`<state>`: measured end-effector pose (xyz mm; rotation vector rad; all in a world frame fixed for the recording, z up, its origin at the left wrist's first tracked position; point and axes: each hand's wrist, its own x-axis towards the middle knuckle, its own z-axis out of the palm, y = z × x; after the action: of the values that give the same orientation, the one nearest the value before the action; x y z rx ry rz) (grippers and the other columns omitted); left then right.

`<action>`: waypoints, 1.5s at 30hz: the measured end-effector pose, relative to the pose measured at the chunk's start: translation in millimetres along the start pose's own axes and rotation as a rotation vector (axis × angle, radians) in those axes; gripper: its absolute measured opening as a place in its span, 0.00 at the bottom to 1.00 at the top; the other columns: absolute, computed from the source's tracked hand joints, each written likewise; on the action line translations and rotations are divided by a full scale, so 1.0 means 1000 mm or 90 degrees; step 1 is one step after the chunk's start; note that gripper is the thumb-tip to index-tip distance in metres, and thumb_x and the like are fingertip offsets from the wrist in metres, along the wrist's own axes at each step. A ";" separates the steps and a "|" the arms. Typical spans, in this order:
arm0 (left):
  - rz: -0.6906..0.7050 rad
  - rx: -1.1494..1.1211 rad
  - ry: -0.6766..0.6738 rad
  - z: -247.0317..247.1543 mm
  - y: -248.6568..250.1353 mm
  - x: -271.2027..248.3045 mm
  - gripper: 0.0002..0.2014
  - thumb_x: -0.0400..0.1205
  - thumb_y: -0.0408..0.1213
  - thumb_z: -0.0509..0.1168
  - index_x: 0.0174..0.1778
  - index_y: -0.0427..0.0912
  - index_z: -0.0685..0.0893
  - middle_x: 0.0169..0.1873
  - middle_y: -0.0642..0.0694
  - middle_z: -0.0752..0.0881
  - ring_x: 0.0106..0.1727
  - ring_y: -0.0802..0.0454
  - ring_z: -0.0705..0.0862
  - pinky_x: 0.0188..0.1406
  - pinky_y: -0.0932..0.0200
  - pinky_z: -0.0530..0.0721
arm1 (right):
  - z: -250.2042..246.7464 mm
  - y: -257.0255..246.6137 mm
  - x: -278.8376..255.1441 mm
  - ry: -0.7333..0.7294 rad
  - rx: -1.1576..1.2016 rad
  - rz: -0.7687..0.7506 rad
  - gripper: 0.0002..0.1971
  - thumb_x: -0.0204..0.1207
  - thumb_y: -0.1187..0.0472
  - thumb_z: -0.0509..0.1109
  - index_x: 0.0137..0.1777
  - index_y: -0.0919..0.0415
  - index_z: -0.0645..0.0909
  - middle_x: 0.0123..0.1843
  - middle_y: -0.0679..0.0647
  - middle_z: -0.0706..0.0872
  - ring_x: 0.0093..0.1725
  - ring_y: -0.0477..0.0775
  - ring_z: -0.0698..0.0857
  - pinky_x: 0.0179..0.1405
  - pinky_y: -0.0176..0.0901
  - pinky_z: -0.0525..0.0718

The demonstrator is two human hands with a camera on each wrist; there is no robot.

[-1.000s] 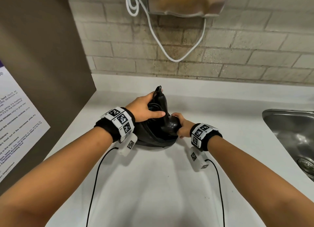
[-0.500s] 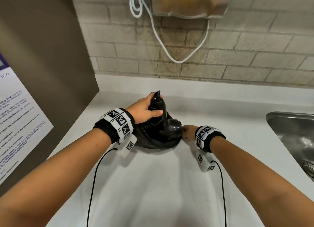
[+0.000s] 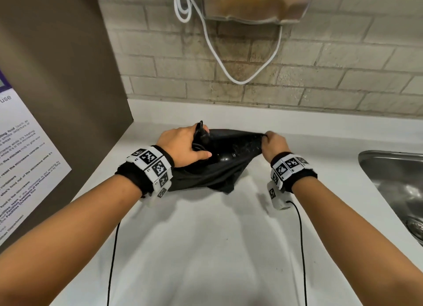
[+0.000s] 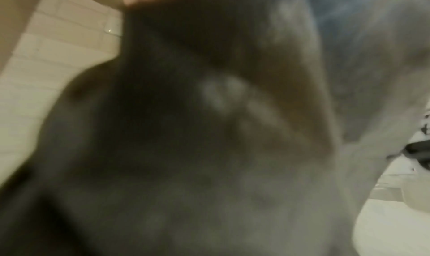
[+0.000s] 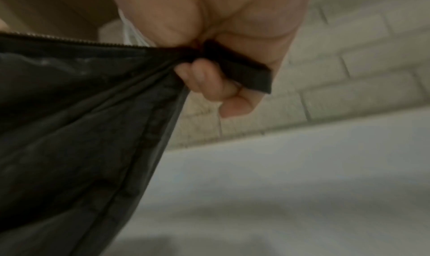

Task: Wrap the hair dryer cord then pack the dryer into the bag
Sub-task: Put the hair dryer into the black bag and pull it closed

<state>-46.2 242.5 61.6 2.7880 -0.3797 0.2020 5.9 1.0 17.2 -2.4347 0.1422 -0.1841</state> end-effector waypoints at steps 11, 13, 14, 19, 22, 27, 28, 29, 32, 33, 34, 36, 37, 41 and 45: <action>0.048 0.049 -0.051 0.000 0.020 -0.001 0.24 0.75 0.53 0.68 0.67 0.63 0.71 0.52 0.51 0.87 0.53 0.45 0.84 0.46 0.60 0.72 | -0.016 -0.065 -0.037 -0.087 0.085 -0.177 0.12 0.83 0.55 0.55 0.56 0.65 0.69 0.40 0.56 0.76 0.45 0.54 0.75 0.38 0.38 0.63; 0.049 0.066 -0.063 0.003 0.024 0.000 0.26 0.75 0.53 0.68 0.69 0.60 0.71 0.54 0.48 0.87 0.55 0.43 0.84 0.47 0.59 0.73 | -0.011 -0.068 -0.048 -0.121 0.091 -0.198 0.21 0.81 0.49 0.58 0.63 0.65 0.66 0.44 0.55 0.78 0.45 0.54 0.76 0.42 0.38 0.66; 0.052 0.077 -0.069 0.005 0.027 0.000 0.26 0.75 0.53 0.68 0.69 0.58 0.71 0.55 0.47 0.87 0.55 0.42 0.84 0.47 0.58 0.74 | -0.008 -0.070 -0.052 -0.142 0.091 -0.211 0.25 0.78 0.45 0.61 0.66 0.62 0.65 0.45 0.54 0.78 0.46 0.54 0.77 0.45 0.39 0.69; 0.057 0.059 -0.103 0.013 0.034 0.002 0.28 0.74 0.52 0.68 0.70 0.56 0.70 0.58 0.49 0.85 0.56 0.45 0.83 0.48 0.56 0.76 | 0.003 -0.070 -0.055 -0.172 -0.001 -0.203 0.25 0.69 0.34 0.65 0.60 0.49 0.74 0.45 0.48 0.82 0.51 0.54 0.82 0.52 0.45 0.78; 0.064 0.035 -0.103 0.013 0.030 0.002 0.34 0.72 0.60 0.67 0.74 0.60 0.66 0.63 0.52 0.81 0.60 0.47 0.81 0.53 0.57 0.76 | 0.002 -0.067 -0.053 -0.160 0.010 -0.208 0.22 0.70 0.34 0.63 0.59 0.45 0.78 0.51 0.50 0.86 0.55 0.54 0.83 0.56 0.46 0.79; -0.027 -0.136 -0.132 -0.010 0.005 0.002 0.38 0.64 0.71 0.63 0.72 0.65 0.69 0.56 0.47 0.73 0.60 0.49 0.77 0.66 0.55 0.73 | -0.007 -0.056 -0.044 -0.129 0.077 -0.139 0.19 0.73 0.39 0.61 0.52 0.51 0.81 0.51 0.54 0.87 0.54 0.55 0.83 0.54 0.45 0.79; -0.044 -0.148 -0.139 -0.013 -0.002 0.001 0.32 0.69 0.62 0.69 0.70 0.64 0.72 0.55 0.47 0.72 0.59 0.49 0.77 0.66 0.59 0.71 | -0.011 -0.054 -0.042 -0.115 0.085 -0.123 0.18 0.75 0.42 0.61 0.49 0.54 0.82 0.50 0.56 0.87 0.53 0.56 0.83 0.51 0.43 0.77; -0.054 -0.146 -0.139 -0.015 -0.009 0.001 0.26 0.72 0.51 0.72 0.67 0.62 0.77 0.54 0.46 0.72 0.58 0.49 0.77 0.66 0.62 0.70 | -0.014 -0.052 -0.041 -0.101 0.087 -0.107 0.18 0.76 0.44 0.60 0.46 0.57 0.83 0.48 0.58 0.86 0.52 0.58 0.83 0.49 0.43 0.76; -0.082 -0.097 -0.139 -0.018 -0.024 0.000 0.17 0.75 0.25 0.65 0.48 0.52 0.89 0.54 0.40 0.79 0.54 0.44 0.81 0.62 0.60 0.77 | -0.023 -0.049 -0.035 -0.043 0.083 -0.061 0.19 0.77 0.51 0.60 0.39 0.68 0.82 0.42 0.64 0.85 0.47 0.62 0.82 0.46 0.44 0.76; -0.104 -0.087 -0.150 -0.019 -0.027 0.000 0.19 0.75 0.22 0.60 0.43 0.51 0.90 0.54 0.39 0.83 0.51 0.44 0.83 0.58 0.57 0.81 | -0.025 -0.048 -0.034 -0.024 0.076 -0.046 0.19 0.77 0.53 0.60 0.36 0.69 0.81 0.37 0.64 0.84 0.44 0.63 0.81 0.43 0.44 0.75; -0.131 -0.081 -0.160 -0.021 -0.028 0.000 0.22 0.75 0.21 0.57 0.41 0.51 0.91 0.54 0.40 0.85 0.47 0.45 0.83 0.51 0.57 0.82 | -0.027 -0.048 -0.033 -0.008 0.070 -0.030 0.19 0.76 0.55 0.60 0.30 0.68 0.78 0.32 0.61 0.81 0.41 0.62 0.80 0.40 0.43 0.73; -0.175 -0.082 -0.154 -0.024 -0.030 0.000 0.23 0.77 0.21 0.54 0.47 0.48 0.90 0.58 0.41 0.85 0.43 0.49 0.82 0.44 0.62 0.78 | -0.028 -0.048 -0.031 0.012 0.065 -0.006 0.19 0.75 0.57 0.60 0.23 0.64 0.70 0.26 0.56 0.75 0.36 0.61 0.77 0.38 0.42 0.71; -0.191 -0.081 -0.141 -0.025 -0.031 0.000 0.23 0.78 0.22 0.53 0.52 0.48 0.89 0.62 0.41 0.83 0.47 0.48 0.82 0.46 0.63 0.77 | -0.029 -0.049 -0.031 0.017 0.064 0.001 0.19 0.75 0.57 0.60 0.22 0.63 0.69 0.25 0.55 0.73 0.35 0.61 0.76 0.38 0.42 0.71; -0.222 -0.051 -0.088 -0.027 -0.037 0.002 0.27 0.78 0.26 0.52 0.65 0.56 0.81 0.73 0.42 0.74 0.65 0.42 0.78 0.61 0.57 0.79 | -0.034 -0.049 -0.028 0.001 0.039 0.009 0.20 0.75 0.57 0.61 0.22 0.62 0.68 0.25 0.55 0.74 0.35 0.60 0.75 0.37 0.42 0.70; -0.211 -0.143 -0.052 -0.028 -0.041 0.002 0.29 0.77 0.24 0.50 0.66 0.58 0.80 0.73 0.40 0.75 0.59 0.41 0.83 0.60 0.52 0.82 | -0.039 -0.043 -0.023 -0.040 0.070 0.005 0.18 0.74 0.47 0.65 0.42 0.63 0.86 0.45 0.60 0.87 0.53 0.61 0.82 0.47 0.42 0.75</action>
<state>-35.8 288.8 76.0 2.5919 0.0426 -0.0309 -20.6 12.6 72.2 -2.3266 0.1111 -0.1084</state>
